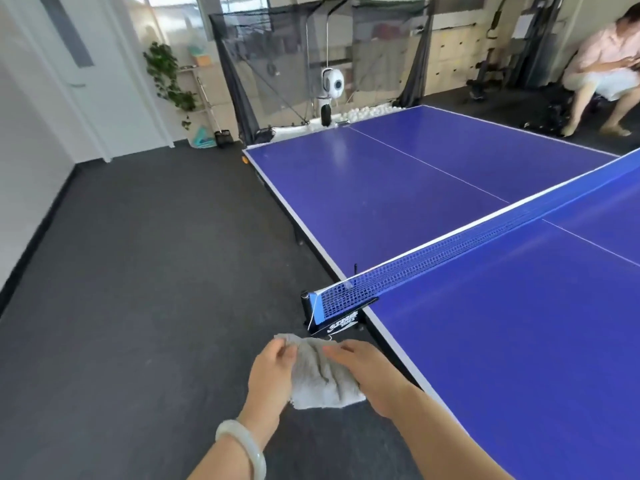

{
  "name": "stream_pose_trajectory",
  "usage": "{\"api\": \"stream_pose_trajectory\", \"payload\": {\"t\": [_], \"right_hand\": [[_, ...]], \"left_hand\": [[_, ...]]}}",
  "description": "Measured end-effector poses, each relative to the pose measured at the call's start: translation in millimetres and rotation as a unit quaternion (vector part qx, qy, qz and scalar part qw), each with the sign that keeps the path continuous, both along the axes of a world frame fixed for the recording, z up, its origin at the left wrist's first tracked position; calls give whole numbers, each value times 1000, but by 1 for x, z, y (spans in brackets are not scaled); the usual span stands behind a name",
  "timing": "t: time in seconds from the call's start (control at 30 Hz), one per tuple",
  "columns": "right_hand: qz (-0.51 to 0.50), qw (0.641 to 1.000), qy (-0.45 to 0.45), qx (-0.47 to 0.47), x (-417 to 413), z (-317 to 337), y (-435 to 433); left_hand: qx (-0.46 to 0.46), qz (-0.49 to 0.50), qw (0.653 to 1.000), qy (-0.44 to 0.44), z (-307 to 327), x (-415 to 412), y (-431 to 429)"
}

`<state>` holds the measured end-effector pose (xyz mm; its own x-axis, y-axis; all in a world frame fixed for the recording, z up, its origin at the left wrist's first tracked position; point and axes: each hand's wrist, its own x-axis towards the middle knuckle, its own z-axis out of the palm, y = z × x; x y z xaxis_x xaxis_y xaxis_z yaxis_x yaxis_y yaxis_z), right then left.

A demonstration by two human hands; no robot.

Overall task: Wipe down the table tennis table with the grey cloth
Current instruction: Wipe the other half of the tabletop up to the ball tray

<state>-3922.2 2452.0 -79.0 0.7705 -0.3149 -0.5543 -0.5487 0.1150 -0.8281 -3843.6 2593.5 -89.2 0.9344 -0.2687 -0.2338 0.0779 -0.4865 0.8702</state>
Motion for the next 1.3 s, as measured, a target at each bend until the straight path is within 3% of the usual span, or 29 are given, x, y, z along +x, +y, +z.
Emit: {"api": "stream_pose_trajectory", "payload": {"t": [0.17,0.33,0.63,0.77,0.87,0.97,1.1,1.3], "right_hand": [[-15,998,-61,4,72,0,-2],[-23,995,-68,66,127,-3,-1],[-80,994,-58,47,265,-18,-7],[-111,993,-24,17,326,-16,-25],[-168,986,0,2,352,-7,-42],[-254,967,21,-18,361,-5,-64],[-352,933,62,-43,348,-16,-97],[-447,877,134,-114,320,-45,-153]], "left_hand": [[52,71,995,-54,14,64,12],[40,149,988,-21,11,117,29],[-84,92,990,62,-19,273,20],[-89,14,990,105,-35,350,-1],[-63,-128,980,136,-40,393,-27],[-64,-281,942,173,-39,423,-65],[-65,-450,865,210,-43,436,-131],[7,-575,797,185,-65,426,-230]]}}
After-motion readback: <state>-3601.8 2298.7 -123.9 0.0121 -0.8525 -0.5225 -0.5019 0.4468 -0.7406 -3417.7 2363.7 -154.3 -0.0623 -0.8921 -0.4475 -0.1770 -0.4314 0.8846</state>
